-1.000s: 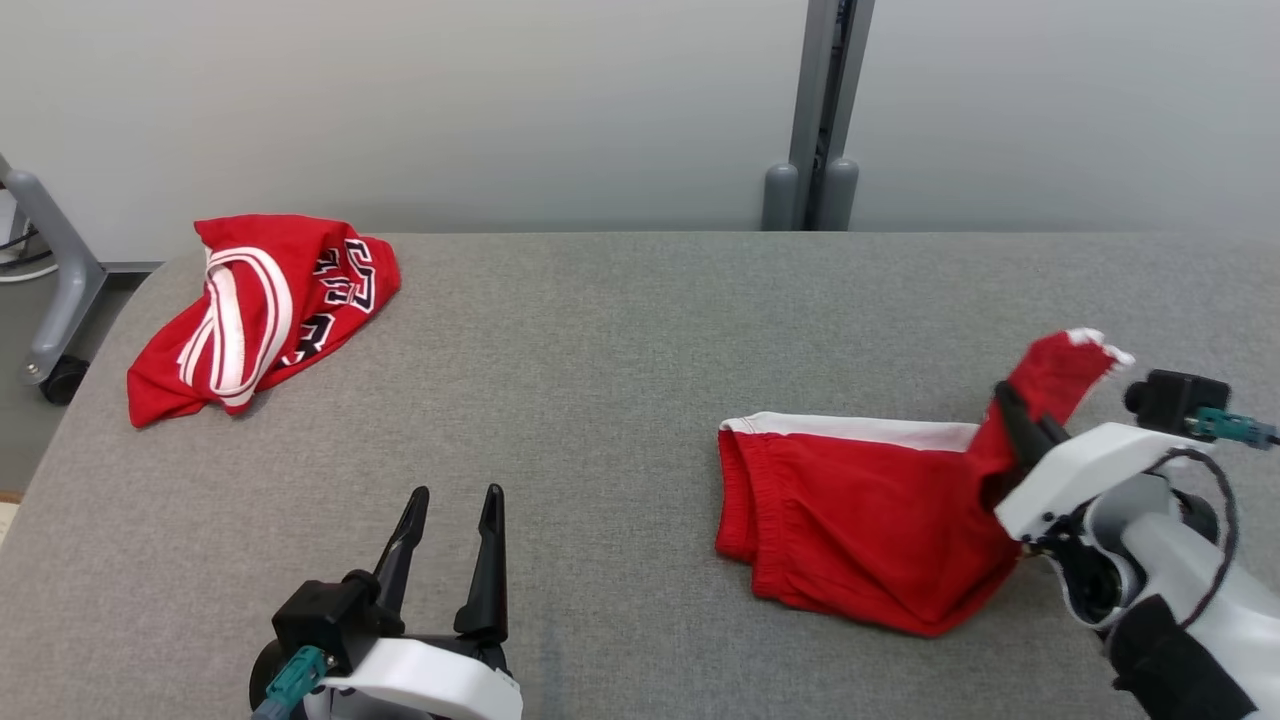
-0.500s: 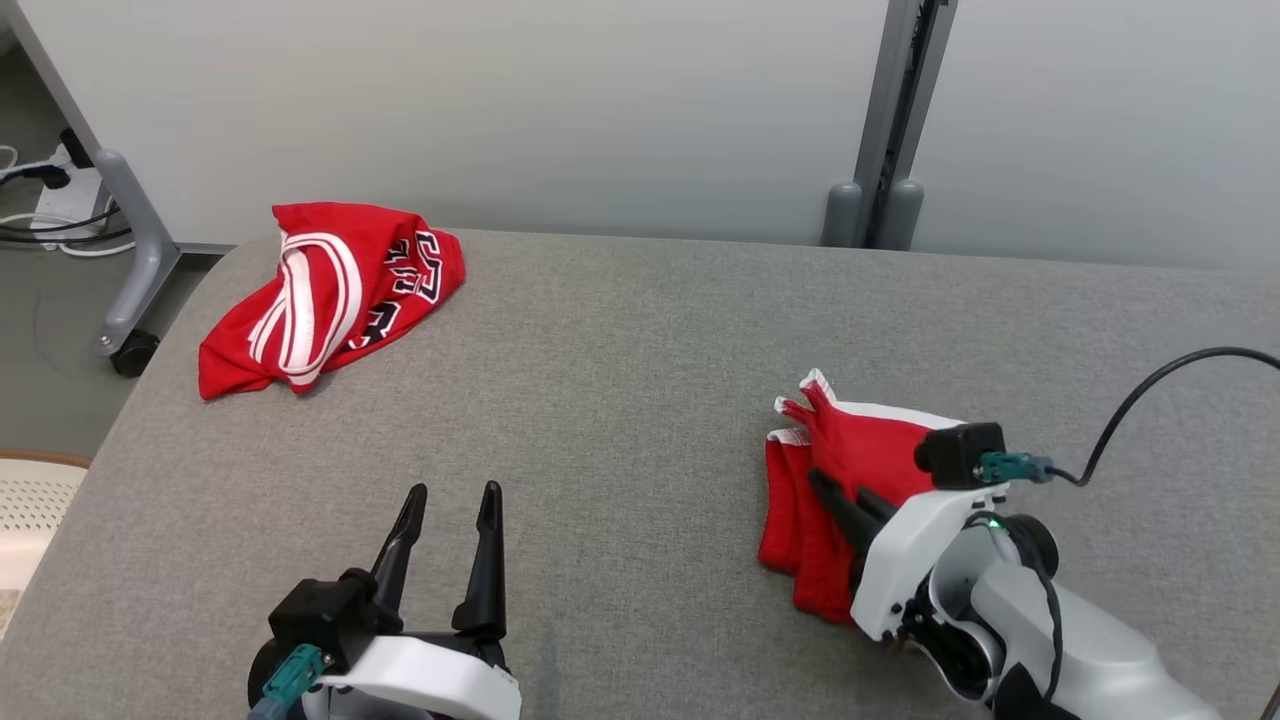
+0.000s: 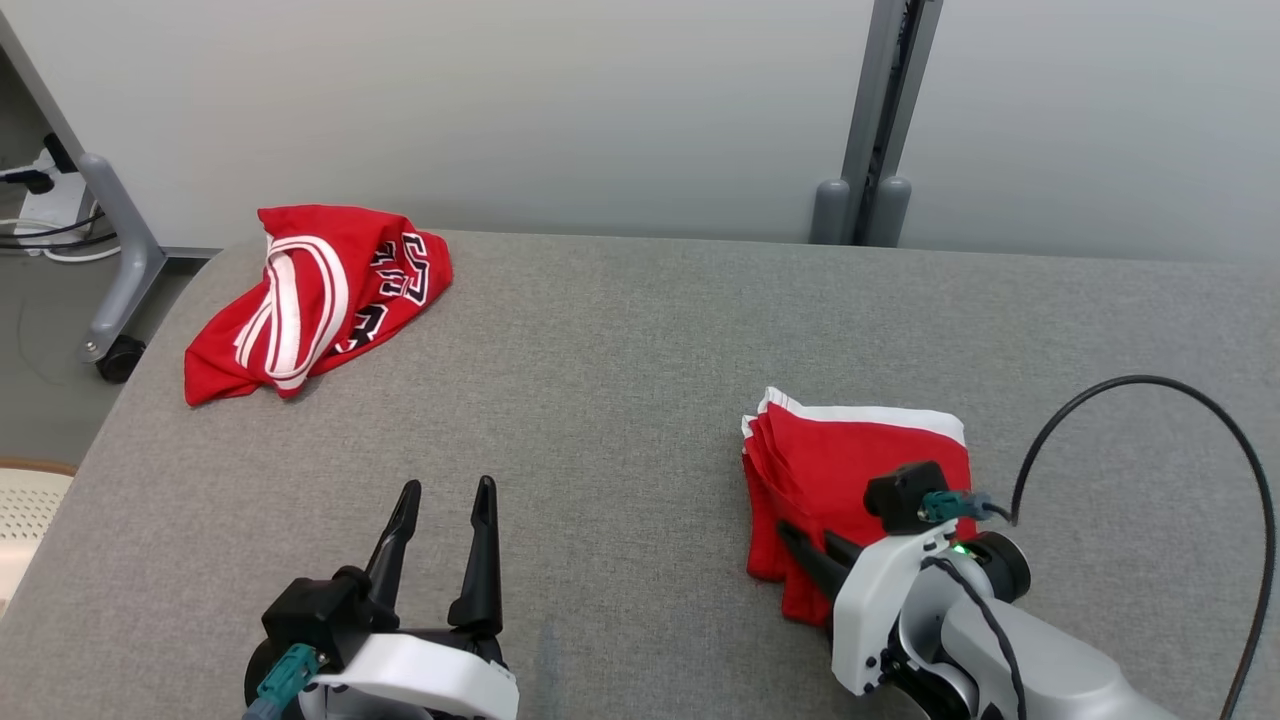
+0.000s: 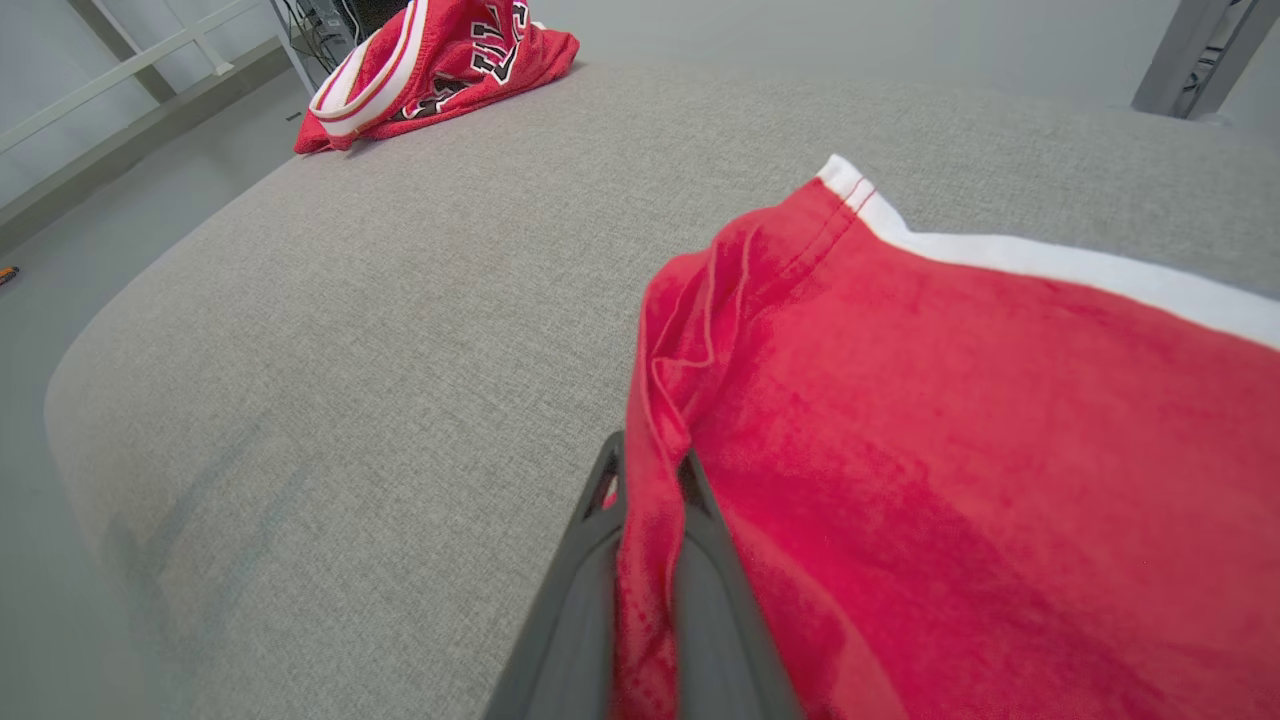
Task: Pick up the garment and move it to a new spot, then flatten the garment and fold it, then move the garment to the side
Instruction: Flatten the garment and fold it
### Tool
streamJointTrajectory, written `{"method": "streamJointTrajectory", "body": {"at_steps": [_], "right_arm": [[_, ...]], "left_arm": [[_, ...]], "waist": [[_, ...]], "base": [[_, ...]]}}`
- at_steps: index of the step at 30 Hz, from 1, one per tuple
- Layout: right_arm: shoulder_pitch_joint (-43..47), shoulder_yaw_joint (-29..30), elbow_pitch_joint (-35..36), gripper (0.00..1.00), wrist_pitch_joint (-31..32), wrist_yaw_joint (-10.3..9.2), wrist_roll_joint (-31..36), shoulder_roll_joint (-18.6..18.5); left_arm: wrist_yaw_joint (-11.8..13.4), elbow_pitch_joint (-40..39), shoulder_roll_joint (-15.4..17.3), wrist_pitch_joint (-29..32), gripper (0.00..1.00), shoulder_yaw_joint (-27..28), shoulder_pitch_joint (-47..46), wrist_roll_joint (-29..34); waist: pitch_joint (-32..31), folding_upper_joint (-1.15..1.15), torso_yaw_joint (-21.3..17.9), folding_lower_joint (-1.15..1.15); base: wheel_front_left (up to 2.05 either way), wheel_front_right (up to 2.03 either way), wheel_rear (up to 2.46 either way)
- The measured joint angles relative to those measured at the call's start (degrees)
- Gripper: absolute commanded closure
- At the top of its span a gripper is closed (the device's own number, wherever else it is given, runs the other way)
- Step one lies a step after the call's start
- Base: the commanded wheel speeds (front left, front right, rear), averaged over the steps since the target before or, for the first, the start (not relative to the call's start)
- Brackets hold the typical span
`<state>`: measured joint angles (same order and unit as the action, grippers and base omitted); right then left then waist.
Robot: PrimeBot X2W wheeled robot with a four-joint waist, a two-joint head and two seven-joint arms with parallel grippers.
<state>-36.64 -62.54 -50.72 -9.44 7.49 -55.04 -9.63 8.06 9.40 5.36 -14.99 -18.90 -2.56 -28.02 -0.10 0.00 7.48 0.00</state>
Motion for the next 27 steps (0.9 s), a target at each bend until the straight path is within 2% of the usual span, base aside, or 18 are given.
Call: {"method": "streamJointTrajectory", "body": {"at_steps": [1,3,4,5,15,23,27], "right_arm": [[-0.02,-0.58,-0.27,1.0,-0.18,0.0,0.75,0.04],[-0.02,-1.1,-0.93,0.58,-0.6,0.0,1.65,0.13],[-0.03,-1.16,-1.23,0.18,-0.69,0.0,1.71,0.24],[-0.02,-1.22,-1.46,0.0,-0.86,0.0,1.82,0.4],[1.15,1.72,0.0,0.0,-4.41,0.0,1.59,0.08],[3.63,12.69,3.99,0.0,-5.5,0.0,2.37,-3.02],[5.32,19.01,5.98,0.0,-5.56,0.0,8.27,-4.35]], "left_arm": [[0.0,0.02,-0.01,0.0,0.0,0.04,0.01,0.12],[-0.02,0.08,-0.1,0.0,0.0,0.05,0.04,0.25],[-0.11,0.11,-0.16,0.0,0.0,0.04,0.05,0.29],[-0.2,0.11,-0.21,0.0,0.0,0.05,0.06,0.3],[-0.43,0.29,-0.51,0.0,0.0,0.25,0.49,0.47],[-0.51,0.34,-0.78,0.0,0.0,-0.21,1.07,0.81],[-0.69,0.38,-0.85,0.0,0.0,-0.49,1.14,0.89]], "waist": [[0.01,0.0,-0.12,0.0],[0.03,0.0,-0.32,0.0],[0.04,0.0,-0.4,0.0],[0.05,0.0,-0.49,0.0],[-0.24,0.0,-1.48,0.0],[-0.55,0.0,-2.29,0.0],[-0.48,0.0,-2.34,0.0]], "base": [[0.0,0.0,0.0],[0.0,0.0,0.0],[0.0,0.0,0.0],[0.0,0.0,0.0],[0.0,0.0,0.0],[0.0,0.0,0.0],[0.0,0.0,0.0]]}}
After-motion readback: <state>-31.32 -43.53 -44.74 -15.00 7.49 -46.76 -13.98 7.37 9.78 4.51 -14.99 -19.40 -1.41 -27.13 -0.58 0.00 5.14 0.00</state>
